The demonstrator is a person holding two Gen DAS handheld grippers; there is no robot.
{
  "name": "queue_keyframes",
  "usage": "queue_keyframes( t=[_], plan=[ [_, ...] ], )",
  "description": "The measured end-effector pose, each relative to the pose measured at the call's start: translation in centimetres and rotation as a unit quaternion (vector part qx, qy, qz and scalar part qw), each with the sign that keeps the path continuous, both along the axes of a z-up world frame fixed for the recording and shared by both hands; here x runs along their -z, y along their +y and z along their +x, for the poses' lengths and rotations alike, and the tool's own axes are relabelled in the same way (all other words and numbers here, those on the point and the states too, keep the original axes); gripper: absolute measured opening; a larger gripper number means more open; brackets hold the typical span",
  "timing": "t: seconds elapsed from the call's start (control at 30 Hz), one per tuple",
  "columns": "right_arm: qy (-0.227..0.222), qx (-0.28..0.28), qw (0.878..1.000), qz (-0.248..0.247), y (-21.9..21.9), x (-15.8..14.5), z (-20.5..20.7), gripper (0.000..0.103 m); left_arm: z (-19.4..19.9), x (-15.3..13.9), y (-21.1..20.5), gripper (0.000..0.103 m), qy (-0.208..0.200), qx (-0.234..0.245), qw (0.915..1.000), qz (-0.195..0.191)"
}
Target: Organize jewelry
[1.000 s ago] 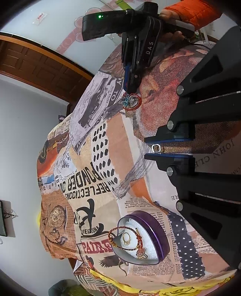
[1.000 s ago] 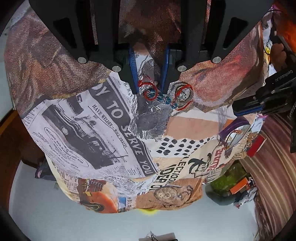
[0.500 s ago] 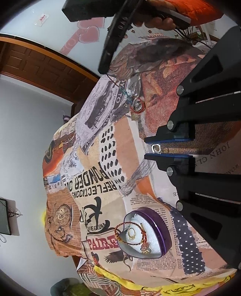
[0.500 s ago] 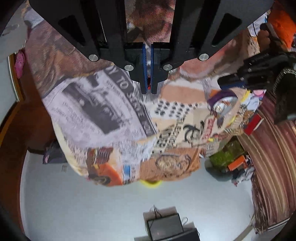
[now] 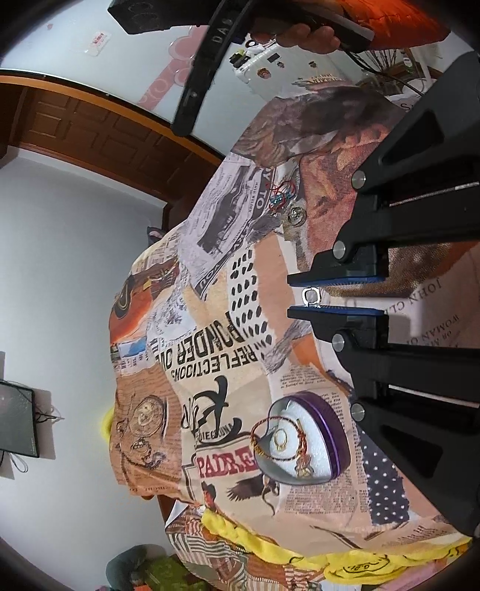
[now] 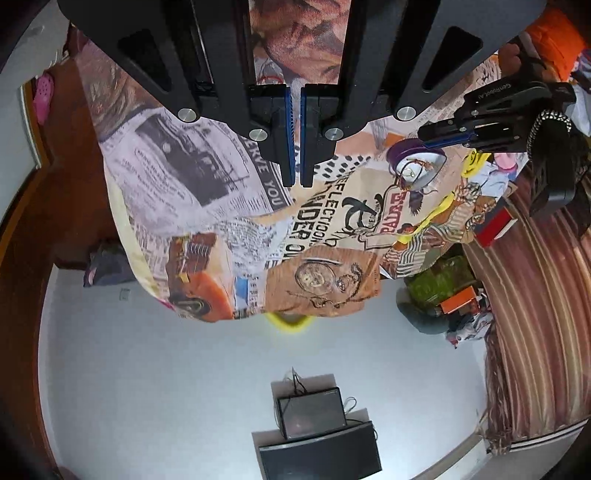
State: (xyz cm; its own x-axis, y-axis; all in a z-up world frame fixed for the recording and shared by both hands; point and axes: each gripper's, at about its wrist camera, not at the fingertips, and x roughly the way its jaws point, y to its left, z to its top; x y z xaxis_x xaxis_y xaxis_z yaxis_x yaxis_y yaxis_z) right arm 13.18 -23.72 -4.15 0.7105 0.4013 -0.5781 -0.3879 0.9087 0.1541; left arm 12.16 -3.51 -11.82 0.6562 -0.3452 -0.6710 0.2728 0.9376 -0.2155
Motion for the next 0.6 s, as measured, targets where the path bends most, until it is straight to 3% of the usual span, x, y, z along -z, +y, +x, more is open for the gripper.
queue_keyframes(
  t=[0.1,0.2,0.27,0.33,0.37,0.6],
  plan=[
    [0.001,-0.001,1.0,-0.025,0.6,0.7,0.3,0.002,-0.2,-0.1,0.4,0.008,-0.001,-0.003,1.0,0.0],
    [0.032,-0.007,0.999,-0.036,0.5,2.5,0.7,0.004,-0.3,0.1,0.6,0.008,0.002,-0.005,1.0,0.001],
    [0.072,-0.006,0.996,-0.049,0.2,4.4,1.4,0.013,-0.3,0.3,0.7,0.008,0.005,-0.006,1.0,0.002],
    [0.103,-0.002,0.993,-0.059,0.0,6.0,1.8,0.034,-0.2,0.5,0.6,0.008,0.007,-0.006,1.0,0.002],
    [0.114,-0.003,0.992,-0.059,-0.1,6.6,1.9,0.036,-0.1,0.7,0.6,0.008,0.009,-0.006,0.9999,0.002],
    [0.156,-0.013,0.982,-0.102,0.3,10.0,3.1,0.036,0.4,1.3,-0.1,0.008,0.016,-0.002,0.9999,0.003]
  ],
)
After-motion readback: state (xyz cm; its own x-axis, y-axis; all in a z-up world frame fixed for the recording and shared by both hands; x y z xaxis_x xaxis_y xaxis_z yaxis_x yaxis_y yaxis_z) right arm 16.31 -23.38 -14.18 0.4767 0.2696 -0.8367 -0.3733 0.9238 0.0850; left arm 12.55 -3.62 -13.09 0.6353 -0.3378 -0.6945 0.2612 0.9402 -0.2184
